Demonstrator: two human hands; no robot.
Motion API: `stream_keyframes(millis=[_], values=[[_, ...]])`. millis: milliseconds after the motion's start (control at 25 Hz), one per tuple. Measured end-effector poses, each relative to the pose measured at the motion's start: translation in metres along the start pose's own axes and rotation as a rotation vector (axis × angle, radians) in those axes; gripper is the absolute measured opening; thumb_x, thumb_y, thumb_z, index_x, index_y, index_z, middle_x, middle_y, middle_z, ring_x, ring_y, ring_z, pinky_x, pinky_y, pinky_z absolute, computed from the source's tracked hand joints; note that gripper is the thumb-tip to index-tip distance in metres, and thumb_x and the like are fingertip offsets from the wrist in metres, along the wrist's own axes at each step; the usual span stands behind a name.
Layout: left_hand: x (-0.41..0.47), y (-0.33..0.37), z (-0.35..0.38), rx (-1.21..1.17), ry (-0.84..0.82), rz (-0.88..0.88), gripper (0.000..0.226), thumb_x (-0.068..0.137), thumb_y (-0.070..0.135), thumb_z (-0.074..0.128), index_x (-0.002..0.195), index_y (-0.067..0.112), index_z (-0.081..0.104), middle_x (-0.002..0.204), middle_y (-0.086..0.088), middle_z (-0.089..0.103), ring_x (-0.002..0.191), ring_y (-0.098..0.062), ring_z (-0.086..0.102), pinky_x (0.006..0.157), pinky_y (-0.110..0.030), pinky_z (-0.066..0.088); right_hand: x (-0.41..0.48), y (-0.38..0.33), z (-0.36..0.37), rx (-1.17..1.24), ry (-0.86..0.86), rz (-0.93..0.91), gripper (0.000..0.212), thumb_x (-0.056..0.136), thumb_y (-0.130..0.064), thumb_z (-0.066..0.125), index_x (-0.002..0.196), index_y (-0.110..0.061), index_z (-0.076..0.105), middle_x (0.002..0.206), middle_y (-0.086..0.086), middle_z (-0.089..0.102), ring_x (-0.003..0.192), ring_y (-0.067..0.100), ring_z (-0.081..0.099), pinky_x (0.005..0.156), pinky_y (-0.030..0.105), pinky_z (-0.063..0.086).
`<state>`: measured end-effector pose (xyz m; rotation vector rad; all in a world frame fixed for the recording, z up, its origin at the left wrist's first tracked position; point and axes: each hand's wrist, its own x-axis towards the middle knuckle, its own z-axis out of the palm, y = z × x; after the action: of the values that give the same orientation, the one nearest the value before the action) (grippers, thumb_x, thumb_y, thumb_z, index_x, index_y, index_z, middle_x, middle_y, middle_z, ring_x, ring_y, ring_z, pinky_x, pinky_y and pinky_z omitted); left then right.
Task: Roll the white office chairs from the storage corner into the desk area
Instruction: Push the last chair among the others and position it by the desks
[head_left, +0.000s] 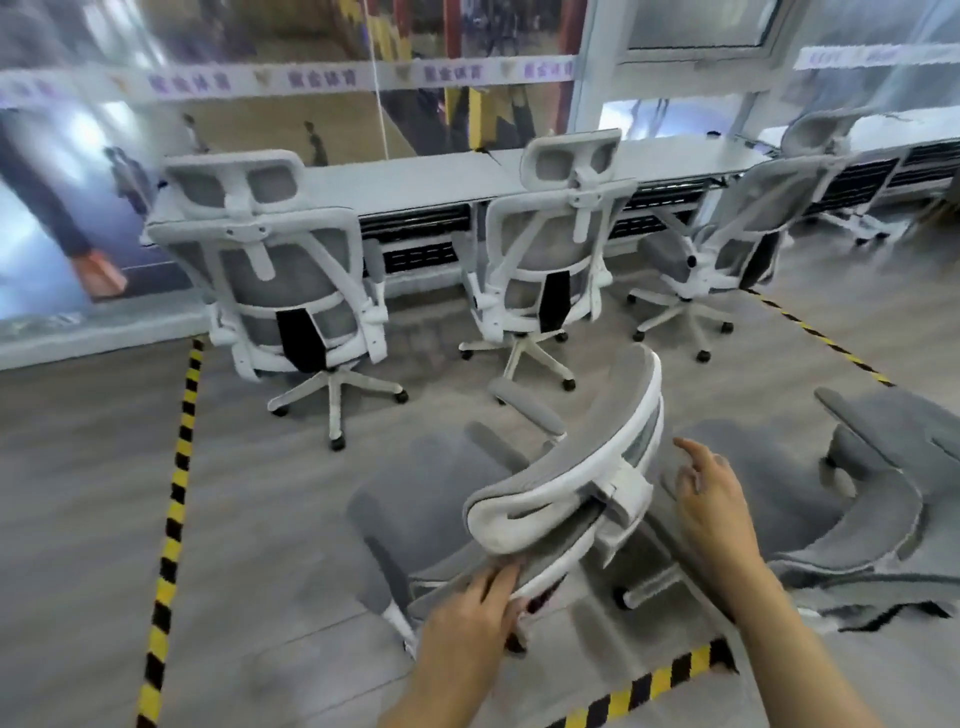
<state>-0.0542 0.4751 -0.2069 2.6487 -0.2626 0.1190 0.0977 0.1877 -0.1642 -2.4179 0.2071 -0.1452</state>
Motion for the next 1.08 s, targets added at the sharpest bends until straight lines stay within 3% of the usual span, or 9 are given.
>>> stream_keyframes(millis=[120,200,280,400,520,640,760,920,1080], values=[[-0.024,-0.012,-0.008,0.100,0.070,-0.089,0.030,0.093,0.049,0.044,0.114,0.034,0.060,0.095,0.012,0.070,0.067,-0.013,0.064,0.051,-0.024,0.049,0.030,0.023,0.011,-0.090,-0.143,-0.136,0.047,0.103,-0.021,0.046,0.150,-0.021,0.045,0.153,0.016,0.042,0.143,0.034,0.038,0.115,0.049,0.033],[-0.042,-0.035,-0.028,0.107,0.106,-0.193,0.034,0.098,0.058,0.036,0.115,0.038,0.059,0.101,0.013,0.065,0.081,-0.013,0.063,0.061,-0.026,0.051,0.032,0.027,0.023,-0.151,-0.202,-0.213,0.049,0.104,-0.041,0.037,0.149,-0.023,0.045,0.161,0.012,0.035,0.150,0.030,0.029,0.119,0.052,0.026],[-0.059,-0.063,-0.047,0.093,0.102,-0.297,0.038,0.099,0.061,0.033,0.115,0.037,0.058,0.106,0.013,0.061,0.092,-0.015,0.062,0.071,-0.025,0.049,0.023,0.024,0.039,-0.189,-0.264,-0.317,0.065,0.098,-0.059,0.022,0.144,-0.023,0.049,0.165,0.009,0.027,0.154,0.027,0.020,0.122,0.052,0.017],[-0.077,-0.084,-0.077,0.114,0.147,-0.386,0.034,0.097,0.058,0.042,0.114,0.033,0.058,0.109,0.013,0.055,0.095,-0.016,0.059,0.077,-0.028,0.047,-0.006,0.002,0.064,-0.098,-0.310,-0.429,0.085,0.095,-0.071,0.011,0.136,-0.010,0.054,0.161,0.021,0.028,0.154,0.031,0.011,0.125,0.050,0.013],[-0.086,-0.091,-0.079,0.122,0.220,-0.580,0.048,0.088,0.073,0.045,0.110,0.031,0.057,0.109,0.010,0.051,0.102,-0.017,0.053,0.083,-0.035,0.049,-0.036,-0.021,0.085,-0.073,-0.362,-0.492,0.084,0.092,-0.076,0.017,0.132,-0.012,0.052,0.158,0.021,0.028,0.154,0.030,0.004,0.126,0.047,0.009],[-0.103,-0.117,-0.067,0.143,0.256,-0.744,0.071,0.087,0.082,0.030,0.129,0.029,0.054,0.140,-0.005,0.046,0.141,-0.027,0.031,0.109,-0.046,0.040,-0.044,-0.047,0.105,-0.102,-0.428,-0.555,0.082,0.088,-0.081,0.024,0.136,-0.020,0.049,0.160,0.012,0.025,0.154,0.026,0.000,0.126,0.045,0.008],[-0.124,-0.161,-0.079,0.137,0.238,-0.772,0.084,0.087,0.084,0.017,0.143,0.027,0.043,0.159,-0.016,0.027,0.153,-0.029,-0.001,0.124,-0.049,0.013,-0.056,-0.079,0.131,-0.093,-0.439,-0.596,0.080,0.085,-0.085,0.027,0.131,-0.023,0.051,0.156,0.007,0.032,0.154,0.025,0.006,0.125,0.047,0.015],[-0.129,-0.221,-0.119,0.079,0.264,-0.725,0.094,0.082,0.088,0.013,0.142,0.024,0.045,0.162,-0.019,0.017,0.153,-0.028,-0.008,0.124,-0.049,0.006,-0.073,-0.124,0.171,-0.076,-0.388,-0.582,0.075,0.084,-0.088,0.032,0.119,-0.025,0.055,0.136,-0.002,0.047,0.150,0.025,0.019,0.122,0.045,0.024],[-0.113,-0.281,-0.160,0.040,0.193,-0.675,0.091,0.081,0.088,0.019,0.140,0.024,0.047,0.159,-0.017,0.023,0.152,-0.025,-0.005,0.124,-0.044,0.005,-0.083,-0.169,0.205,-0.032,-0.400,-0.474,0.077,0.082,-0.088,0.036,0.121,-0.024,0.054,0.137,-0.004,0.043,0.152,0.021,0.011,0.123,0.045,0.023]])
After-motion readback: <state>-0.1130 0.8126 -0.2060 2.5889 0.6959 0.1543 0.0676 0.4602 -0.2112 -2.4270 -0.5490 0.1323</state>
